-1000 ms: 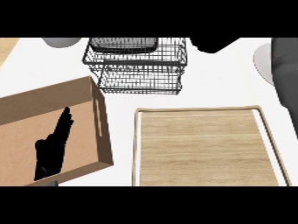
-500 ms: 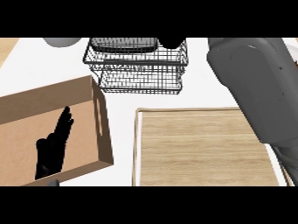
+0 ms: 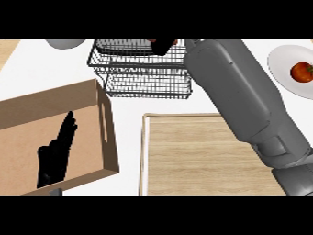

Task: Pick the sweet potato from the tray and place it in the tiered basket

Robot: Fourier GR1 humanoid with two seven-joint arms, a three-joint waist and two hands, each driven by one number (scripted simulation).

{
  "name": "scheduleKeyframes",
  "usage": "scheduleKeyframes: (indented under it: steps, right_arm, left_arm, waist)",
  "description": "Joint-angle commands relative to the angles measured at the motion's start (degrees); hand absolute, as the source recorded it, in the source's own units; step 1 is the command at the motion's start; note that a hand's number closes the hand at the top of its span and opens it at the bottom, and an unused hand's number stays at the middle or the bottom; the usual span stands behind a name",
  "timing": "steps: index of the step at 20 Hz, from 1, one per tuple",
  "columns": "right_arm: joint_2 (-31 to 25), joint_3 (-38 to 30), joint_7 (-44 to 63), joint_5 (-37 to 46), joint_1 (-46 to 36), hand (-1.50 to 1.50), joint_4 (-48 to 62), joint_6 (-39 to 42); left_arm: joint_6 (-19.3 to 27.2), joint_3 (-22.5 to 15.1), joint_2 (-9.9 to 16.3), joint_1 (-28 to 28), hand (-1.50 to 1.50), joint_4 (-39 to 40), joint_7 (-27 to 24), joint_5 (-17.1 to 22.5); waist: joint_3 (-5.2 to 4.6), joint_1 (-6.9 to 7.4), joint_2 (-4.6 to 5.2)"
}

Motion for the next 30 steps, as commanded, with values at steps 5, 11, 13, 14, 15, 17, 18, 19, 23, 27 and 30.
scheduleKeyframes:
  steps: [5,11,13,14,15,17,18,19,23,27,30]
  right_arm:
    - [6.2,-9.4,-4.8,-9.0,1.3,-1.50,8.5,-7.9]
    - [6.3,-14.8,-12.6,-17.2,0.4,-1.50,10.5,-11.2]
    - [6.3,-15.8,-13.3,-21.3,1.4,-1.50,8.6,-11.9]
    - [6.3,-16.0,-14.7,-21.1,0.3,-1.50,10.2,-14.0]
    - [6.3,-17.4,-16.5,-21.3,0.9,-1.50,10.1,-14.4]
    - [6.2,-18.7,-18.1,-20.0,1.6,-1.50,8.0,-19.3]
    - [6.3,-18.8,-18.3,-19.0,1.5,-1.50,7.5,-22.6]
    - [3.9,-20.1,-16.2,-18.7,-0.4,-1.50,6.7,-24.2]
    - [-3.0,-22.0,-10.7,-17.2,0.3,-1.50,4.7,-26.3]
    - [-11.9,-26.8,-10.0,-21.6,5.8,-1.50,0.8,-20.0]
    - [-16.9,-29.3,-8.7,-24.6,10.3,-1.50,-3.2,-15.2]
  left_arm:
    - [-0.7,-1.6,-1.5,1.9,0.00,2.8,-0.6,-0.3]
    - [0.0,-1.9,-1.0,2.8,0.00,1.8,0.6,-1.0]
    - [-0.8,-1.7,-0.9,2.0,0.00,2.4,0.4,0.1]
    - [0.5,-2.1,-1.5,1.1,0.00,2.0,1.3,0.3]
    - [-1.0,0.7,0.2,-1.9,0.00,3.7,2.0,1.5]
    - [-0.1,-1.8,-1.5,2.1,0.00,-1.1,3.5,0.2]
    - [-0.6,-0.1,-1.0,0.1,0.00,4.2,0.0,0.8]
    - [-0.3,-1.6,-1.1,2.8,0.00,0.8,2.1,-0.6]
    - [0.5,-0.5,-1.1,3.3,0.00,0.8,1.3,0.8]
    - [0.0,-0.2,-0.7,3.2,0.00,0.6,2.1,0.6]
    - [0.4,-0.2,-1.3,3.7,0.00,1.7,0.3,0.0]
  waist:
    - [-0.50,0.83,0.72]
    - [-0.47,0.75,0.57]
    - [-0.47,0.14,0.30]
    - [-0.48,0.27,0.37]
    - [-0.49,-0.27,0.39]
    - [-0.45,-0.43,0.11]
    - [-0.51,-0.93,0.24]
    - [-0.47,-0.79,0.02]
    - [-0.50,-2.00,-0.39]
    - [-0.44,-2.97,-0.42]
    - [-0.45,-3.07,-0.40]
